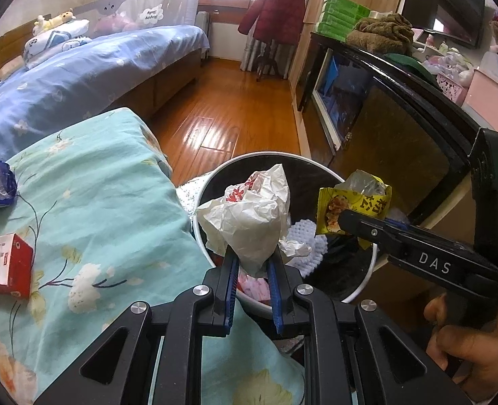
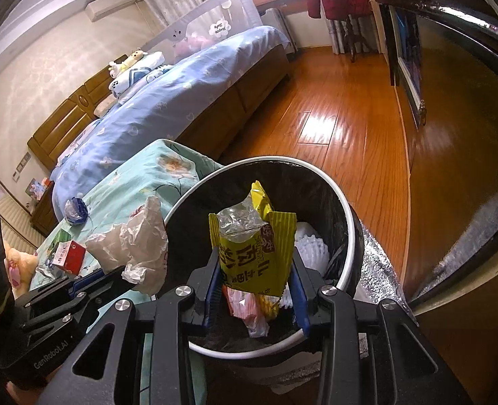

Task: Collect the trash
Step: 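Open the left tool over the bin while the right tool opens, dropping both items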

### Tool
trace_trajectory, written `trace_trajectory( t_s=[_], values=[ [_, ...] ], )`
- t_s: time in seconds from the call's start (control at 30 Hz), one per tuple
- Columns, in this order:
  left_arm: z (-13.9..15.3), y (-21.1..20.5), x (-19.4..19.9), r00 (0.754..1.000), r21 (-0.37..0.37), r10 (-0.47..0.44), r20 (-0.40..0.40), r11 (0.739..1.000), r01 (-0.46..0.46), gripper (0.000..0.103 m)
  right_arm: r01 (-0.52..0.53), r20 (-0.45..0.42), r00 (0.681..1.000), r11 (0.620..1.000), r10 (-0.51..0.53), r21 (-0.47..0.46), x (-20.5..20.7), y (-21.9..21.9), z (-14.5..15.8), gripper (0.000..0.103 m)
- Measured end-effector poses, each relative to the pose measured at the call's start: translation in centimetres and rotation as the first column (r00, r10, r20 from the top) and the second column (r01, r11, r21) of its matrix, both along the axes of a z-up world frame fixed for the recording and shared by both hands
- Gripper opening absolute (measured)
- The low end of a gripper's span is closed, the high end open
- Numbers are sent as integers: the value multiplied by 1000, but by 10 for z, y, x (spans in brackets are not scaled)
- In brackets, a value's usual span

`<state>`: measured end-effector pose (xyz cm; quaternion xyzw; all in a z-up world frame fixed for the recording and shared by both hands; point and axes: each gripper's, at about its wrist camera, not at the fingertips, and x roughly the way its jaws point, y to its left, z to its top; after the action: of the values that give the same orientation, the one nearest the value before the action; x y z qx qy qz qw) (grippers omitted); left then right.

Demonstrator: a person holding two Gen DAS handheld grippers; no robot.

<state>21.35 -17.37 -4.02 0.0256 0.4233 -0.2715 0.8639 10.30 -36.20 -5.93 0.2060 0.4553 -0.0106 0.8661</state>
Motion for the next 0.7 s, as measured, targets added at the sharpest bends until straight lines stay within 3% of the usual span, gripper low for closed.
trace_trajectory(
  t_s=[0.53,0.7],
  values=[
    [1,-8,2,1000,20,-14,-1,1000,14,16,3,-34,999,1000,-3,2,11,-5,-7,38],
    [4,-9,0,1000,18,-17,7,1000,17,22,5,-34,999,1000,-6,-13,12,-7,-5,45]
  ],
)
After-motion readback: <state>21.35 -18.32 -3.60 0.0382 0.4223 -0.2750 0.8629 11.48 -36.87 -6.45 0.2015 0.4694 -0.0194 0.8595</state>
